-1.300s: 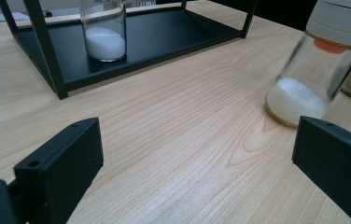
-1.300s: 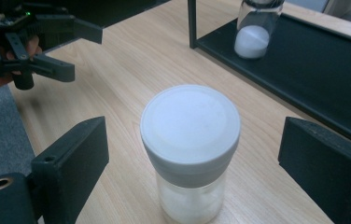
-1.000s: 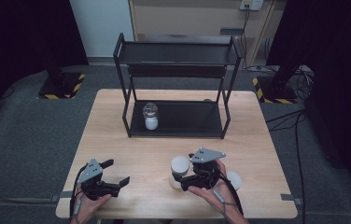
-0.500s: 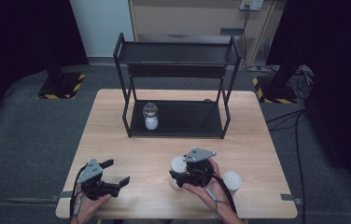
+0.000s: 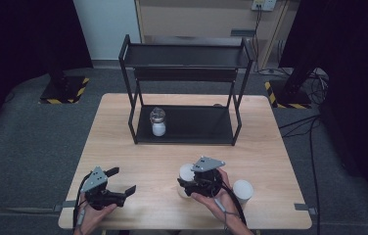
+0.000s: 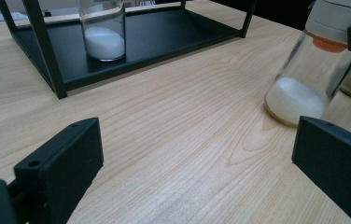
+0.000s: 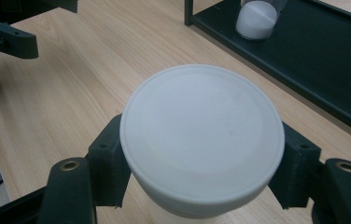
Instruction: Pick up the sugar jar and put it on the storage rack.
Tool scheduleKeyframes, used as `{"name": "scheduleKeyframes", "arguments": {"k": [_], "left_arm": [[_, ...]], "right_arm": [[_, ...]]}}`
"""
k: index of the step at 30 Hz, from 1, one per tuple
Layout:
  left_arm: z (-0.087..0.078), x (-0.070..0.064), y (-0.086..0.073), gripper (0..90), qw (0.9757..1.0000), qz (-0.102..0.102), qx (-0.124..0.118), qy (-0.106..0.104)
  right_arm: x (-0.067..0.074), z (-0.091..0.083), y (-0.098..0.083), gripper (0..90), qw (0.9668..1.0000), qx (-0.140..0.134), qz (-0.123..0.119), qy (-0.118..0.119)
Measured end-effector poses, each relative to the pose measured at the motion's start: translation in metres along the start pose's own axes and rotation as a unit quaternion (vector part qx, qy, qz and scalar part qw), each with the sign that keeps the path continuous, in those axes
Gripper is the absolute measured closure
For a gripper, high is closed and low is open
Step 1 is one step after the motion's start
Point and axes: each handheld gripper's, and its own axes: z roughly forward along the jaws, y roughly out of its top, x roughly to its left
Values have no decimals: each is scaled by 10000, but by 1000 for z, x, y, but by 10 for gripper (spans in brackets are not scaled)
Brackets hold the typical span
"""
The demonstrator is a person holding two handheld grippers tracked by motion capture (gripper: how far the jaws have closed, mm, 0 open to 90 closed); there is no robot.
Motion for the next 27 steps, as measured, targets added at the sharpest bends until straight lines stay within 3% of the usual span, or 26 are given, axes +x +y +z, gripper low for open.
{"name": "scheduleKeyframes", "arguments": {"k": [14,27], "left_arm": [[0,0,0,9,10000,-4,11,-8],[0,0,0,9,10000,-4,14,9]], "right_arm": [[-1,-2,6,340,10000,52,0,-13],[-5,-6,27,340,10000,-81,12,-36]]}}
